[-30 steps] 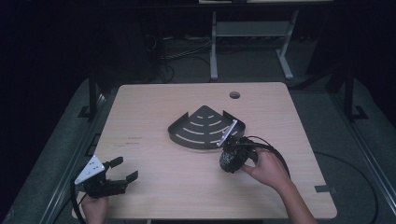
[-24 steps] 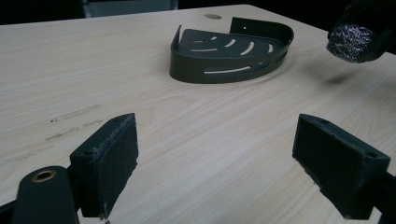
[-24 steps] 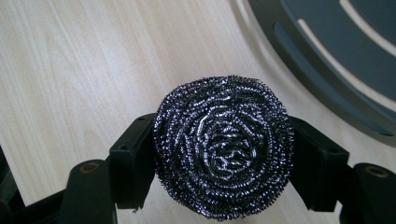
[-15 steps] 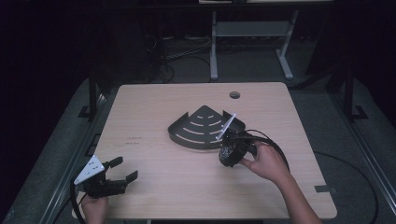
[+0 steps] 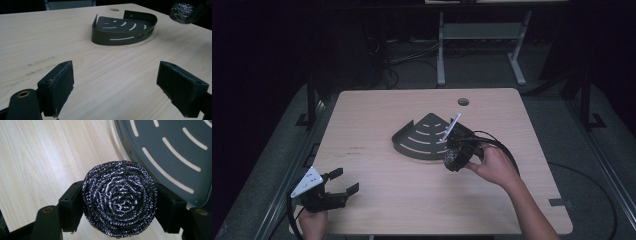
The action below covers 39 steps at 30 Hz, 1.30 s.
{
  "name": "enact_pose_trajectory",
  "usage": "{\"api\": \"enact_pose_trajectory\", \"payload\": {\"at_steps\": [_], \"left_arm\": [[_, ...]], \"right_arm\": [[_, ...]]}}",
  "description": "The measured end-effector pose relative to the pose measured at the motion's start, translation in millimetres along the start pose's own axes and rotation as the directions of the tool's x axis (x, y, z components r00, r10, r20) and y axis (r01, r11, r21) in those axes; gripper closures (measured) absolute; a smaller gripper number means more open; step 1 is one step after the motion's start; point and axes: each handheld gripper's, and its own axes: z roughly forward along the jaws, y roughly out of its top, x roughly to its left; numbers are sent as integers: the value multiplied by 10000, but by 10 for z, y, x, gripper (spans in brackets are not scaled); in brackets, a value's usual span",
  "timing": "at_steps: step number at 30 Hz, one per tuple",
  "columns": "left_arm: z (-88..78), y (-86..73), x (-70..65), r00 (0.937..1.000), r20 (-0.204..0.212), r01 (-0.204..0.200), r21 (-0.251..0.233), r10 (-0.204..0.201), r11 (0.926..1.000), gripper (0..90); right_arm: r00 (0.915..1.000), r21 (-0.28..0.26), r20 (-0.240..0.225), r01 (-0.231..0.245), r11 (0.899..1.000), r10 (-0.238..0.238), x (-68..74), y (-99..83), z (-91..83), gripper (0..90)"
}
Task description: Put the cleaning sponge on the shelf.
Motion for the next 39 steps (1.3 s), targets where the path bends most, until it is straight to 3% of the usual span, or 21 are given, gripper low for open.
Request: {"api": "enact_pose_trajectory", "payload": {"at_steps": [25,39], "left_arm": [[-8,1,7,10000,6,44,-71,-44,10000,137],[-8,0,11,10000,7,46,-62,-45,10000,137]], "right_arm": [[9999,182,-75,-105,9998,107,-258,340,43,312],[9982,99,-336,-495,9987,498,-477,512,153,312]]}}
